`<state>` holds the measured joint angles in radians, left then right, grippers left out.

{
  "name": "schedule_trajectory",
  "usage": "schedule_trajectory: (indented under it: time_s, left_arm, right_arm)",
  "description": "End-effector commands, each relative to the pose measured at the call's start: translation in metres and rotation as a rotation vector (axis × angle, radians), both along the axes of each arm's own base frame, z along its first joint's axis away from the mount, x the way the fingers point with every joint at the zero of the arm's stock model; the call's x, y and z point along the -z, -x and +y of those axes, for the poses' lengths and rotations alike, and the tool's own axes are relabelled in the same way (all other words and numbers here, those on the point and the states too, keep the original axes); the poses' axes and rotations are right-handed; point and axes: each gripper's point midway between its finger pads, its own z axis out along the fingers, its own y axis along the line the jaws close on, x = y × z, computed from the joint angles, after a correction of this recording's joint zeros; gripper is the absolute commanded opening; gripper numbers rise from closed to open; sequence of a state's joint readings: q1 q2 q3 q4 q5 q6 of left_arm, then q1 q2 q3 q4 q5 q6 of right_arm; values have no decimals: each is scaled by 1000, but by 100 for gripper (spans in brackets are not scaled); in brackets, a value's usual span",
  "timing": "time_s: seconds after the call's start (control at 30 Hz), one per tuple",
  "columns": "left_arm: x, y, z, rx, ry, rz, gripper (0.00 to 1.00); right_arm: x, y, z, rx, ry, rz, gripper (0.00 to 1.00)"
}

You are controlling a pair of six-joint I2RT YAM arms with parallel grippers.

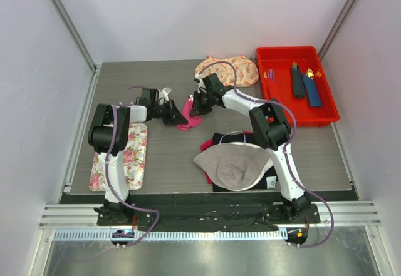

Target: Place the utensils on the paper napkin and roll it up

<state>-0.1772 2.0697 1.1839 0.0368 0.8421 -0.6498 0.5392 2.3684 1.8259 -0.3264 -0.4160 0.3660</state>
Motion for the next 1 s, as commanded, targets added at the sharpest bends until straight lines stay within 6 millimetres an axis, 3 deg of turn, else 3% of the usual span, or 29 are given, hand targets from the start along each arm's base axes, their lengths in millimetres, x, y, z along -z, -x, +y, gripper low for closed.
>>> schedule_trajectory:
  time_s: [0.0,0.1,0.17,0.23,0.33,0.5,0.77,0.97]
  left_arm:
    - [37,14,7,-34,-32,94,7]
    - [49,26,7,-47,-31,143,5]
    - [50,30,5,-50,-28,156,5]
    - [53,34,6,-55,-25,164,4]
    - [55,36,7,-60,-29,172,4]
    - [55,36,6,-60,-26,170,4]
    - [56,36,6,-61,-22,174,4]
    - [56,34,5,-60,-21,171,4]
  right_arm:
    - [5,-3,-26,34,54,47,13]
    - [-27,-14,-23,54,-46,31,26]
    - [-44,-21,-21,70,-93,11,42]
    - [-52,-30,-25,99,-118,-5,57]
    - [-48,-35,-27,128,-132,-1,65]
    - [-24,-38,-21,163,-150,53,66]
    - [-11,-43,-2,155,-191,65,60]
    - [7,-40,-2,159,-127,62,54]
